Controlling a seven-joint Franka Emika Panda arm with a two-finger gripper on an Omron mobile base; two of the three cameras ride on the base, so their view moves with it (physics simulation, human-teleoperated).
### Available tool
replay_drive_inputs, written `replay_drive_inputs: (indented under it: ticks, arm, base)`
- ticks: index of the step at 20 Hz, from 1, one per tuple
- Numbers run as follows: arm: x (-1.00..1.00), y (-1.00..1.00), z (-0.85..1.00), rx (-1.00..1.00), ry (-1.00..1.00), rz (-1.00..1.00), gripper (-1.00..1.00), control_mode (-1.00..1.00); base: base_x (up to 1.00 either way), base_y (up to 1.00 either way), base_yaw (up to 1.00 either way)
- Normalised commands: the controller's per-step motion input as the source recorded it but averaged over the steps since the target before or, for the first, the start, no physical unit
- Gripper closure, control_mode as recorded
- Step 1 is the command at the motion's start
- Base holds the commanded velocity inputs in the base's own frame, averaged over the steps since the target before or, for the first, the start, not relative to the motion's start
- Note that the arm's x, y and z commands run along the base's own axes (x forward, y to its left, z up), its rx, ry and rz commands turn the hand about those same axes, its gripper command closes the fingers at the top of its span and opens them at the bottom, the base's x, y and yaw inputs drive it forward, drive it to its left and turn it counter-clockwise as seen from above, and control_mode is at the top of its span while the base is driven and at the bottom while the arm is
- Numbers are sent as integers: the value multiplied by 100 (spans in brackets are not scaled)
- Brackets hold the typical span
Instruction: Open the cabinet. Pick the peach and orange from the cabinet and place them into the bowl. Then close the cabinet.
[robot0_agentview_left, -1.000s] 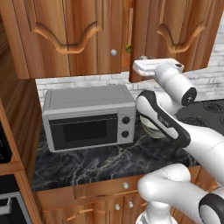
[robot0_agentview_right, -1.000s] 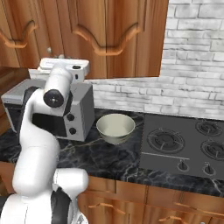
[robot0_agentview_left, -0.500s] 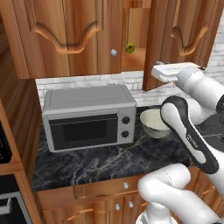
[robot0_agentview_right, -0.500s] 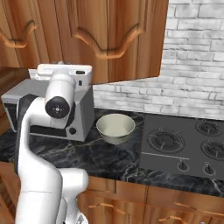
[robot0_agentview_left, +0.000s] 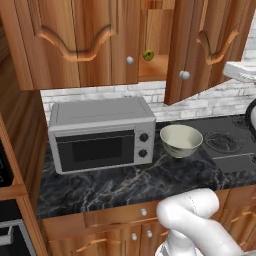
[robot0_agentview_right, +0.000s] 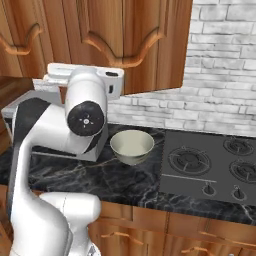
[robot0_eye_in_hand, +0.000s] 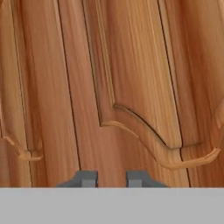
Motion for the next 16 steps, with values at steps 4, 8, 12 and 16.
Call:
replay_drive_inputs:
  ticks: [4, 8, 12, 16]
  arm:
    - [-100, 93, -13, -16, 0, 0, -100, -100]
    - [-63, 100, -6, -28, -9, -12, -100, -100]
    - [-15, 100, 0, -29, -15, -28, -100, -100]
    - [10, 100, 0, -31, -3, -38, -100, -100]
  base:
    - [0, 0, 0]
    - [0, 0, 0]
    - [0, 0, 0]
    - [0, 0, 0]
